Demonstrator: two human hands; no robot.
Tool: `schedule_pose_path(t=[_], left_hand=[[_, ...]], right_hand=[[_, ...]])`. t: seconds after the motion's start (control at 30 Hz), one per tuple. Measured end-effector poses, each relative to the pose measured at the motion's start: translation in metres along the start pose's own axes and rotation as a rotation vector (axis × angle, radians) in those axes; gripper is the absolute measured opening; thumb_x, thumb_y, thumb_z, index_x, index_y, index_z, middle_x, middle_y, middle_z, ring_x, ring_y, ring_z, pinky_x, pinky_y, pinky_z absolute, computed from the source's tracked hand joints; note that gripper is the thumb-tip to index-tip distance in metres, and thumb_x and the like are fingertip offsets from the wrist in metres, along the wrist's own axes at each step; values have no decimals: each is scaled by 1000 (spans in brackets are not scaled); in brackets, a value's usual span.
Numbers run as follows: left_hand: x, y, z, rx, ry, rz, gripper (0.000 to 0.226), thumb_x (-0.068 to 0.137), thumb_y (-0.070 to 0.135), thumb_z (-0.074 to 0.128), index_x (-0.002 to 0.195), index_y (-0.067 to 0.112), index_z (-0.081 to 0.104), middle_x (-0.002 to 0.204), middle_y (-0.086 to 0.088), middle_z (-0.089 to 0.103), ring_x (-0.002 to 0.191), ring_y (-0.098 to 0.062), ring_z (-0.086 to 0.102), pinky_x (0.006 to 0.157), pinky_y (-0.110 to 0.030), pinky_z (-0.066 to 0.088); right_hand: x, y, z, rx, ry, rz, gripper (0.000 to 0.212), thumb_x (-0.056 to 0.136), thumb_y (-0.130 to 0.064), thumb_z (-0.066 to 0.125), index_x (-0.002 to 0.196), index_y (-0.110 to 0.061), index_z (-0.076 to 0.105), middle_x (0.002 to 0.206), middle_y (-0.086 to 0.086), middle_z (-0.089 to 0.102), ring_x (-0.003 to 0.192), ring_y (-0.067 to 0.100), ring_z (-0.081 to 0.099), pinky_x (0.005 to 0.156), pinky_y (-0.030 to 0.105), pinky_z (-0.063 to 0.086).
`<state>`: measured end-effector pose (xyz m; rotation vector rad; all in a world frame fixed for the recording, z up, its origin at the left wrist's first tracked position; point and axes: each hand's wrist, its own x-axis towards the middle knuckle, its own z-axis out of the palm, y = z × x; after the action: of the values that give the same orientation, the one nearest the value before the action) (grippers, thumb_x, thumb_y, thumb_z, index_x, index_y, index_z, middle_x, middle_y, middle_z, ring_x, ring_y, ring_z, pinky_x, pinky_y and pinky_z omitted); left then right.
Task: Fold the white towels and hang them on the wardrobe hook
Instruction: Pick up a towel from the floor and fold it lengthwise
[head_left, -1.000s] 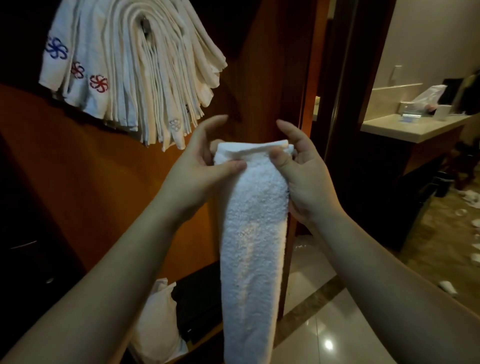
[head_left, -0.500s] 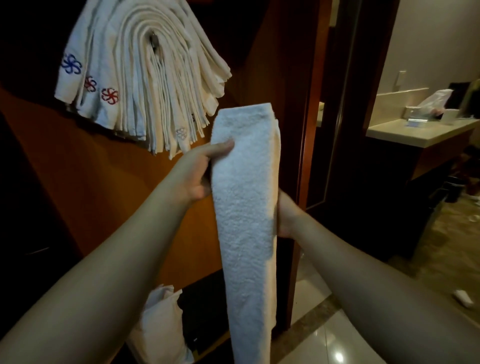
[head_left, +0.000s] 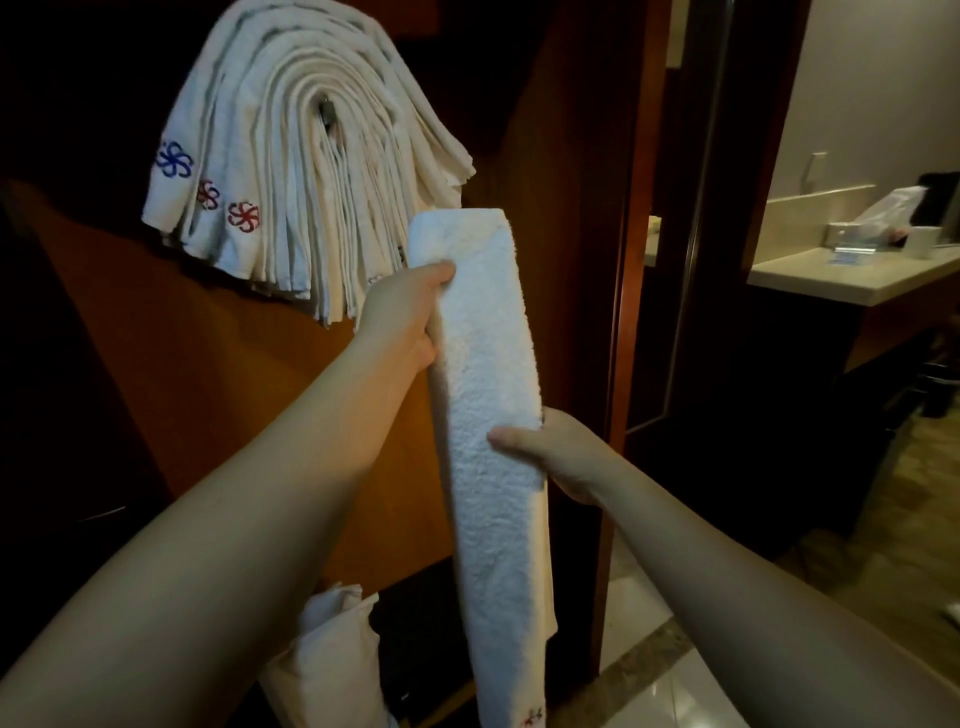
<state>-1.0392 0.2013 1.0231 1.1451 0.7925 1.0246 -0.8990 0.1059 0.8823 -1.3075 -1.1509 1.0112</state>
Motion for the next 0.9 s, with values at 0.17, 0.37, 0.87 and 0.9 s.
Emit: schedule_pose_path(t=[0.17,0.37,0.87,0.9], left_hand=[[2,4,3,-9,-6,-5,20,89,18,72,96,17,53,108,-9,66,101,-28,64,96,-52,52],[-1,21,4,-75,-116,-47,19,90,12,70,103,13,57,105,-11,69,92,-27,69,70,-45,58],[21,14,22,-64,-13,-93,54,91,10,69,139,7,45,107,-12,60,102,-29,60,102,-51,48],[21,11,24,-53,-10,-96,54,92,9,68,141,6,44,103,-12,60,97,-28,60,100,-48,50]], right_hand=[[-2,-6,-4,-117,74,-60,44,79,-37,68,118,-17,66,114,4,74,105,20,71,100,45,53],[-15,-12,-21,316,-35,-39,29,84,-20,69,111,-9,65,101,8,76,93,18,73,76,29,58],[-42,6,-32,186,-315,274,97,40,-40,102,122,-5,62,112,10,74,110,26,69,95,41,53],[-43,6,-32,192,-316,289,96,43,-42,101,122,-4,62,115,11,74,112,26,69,96,40,53]])
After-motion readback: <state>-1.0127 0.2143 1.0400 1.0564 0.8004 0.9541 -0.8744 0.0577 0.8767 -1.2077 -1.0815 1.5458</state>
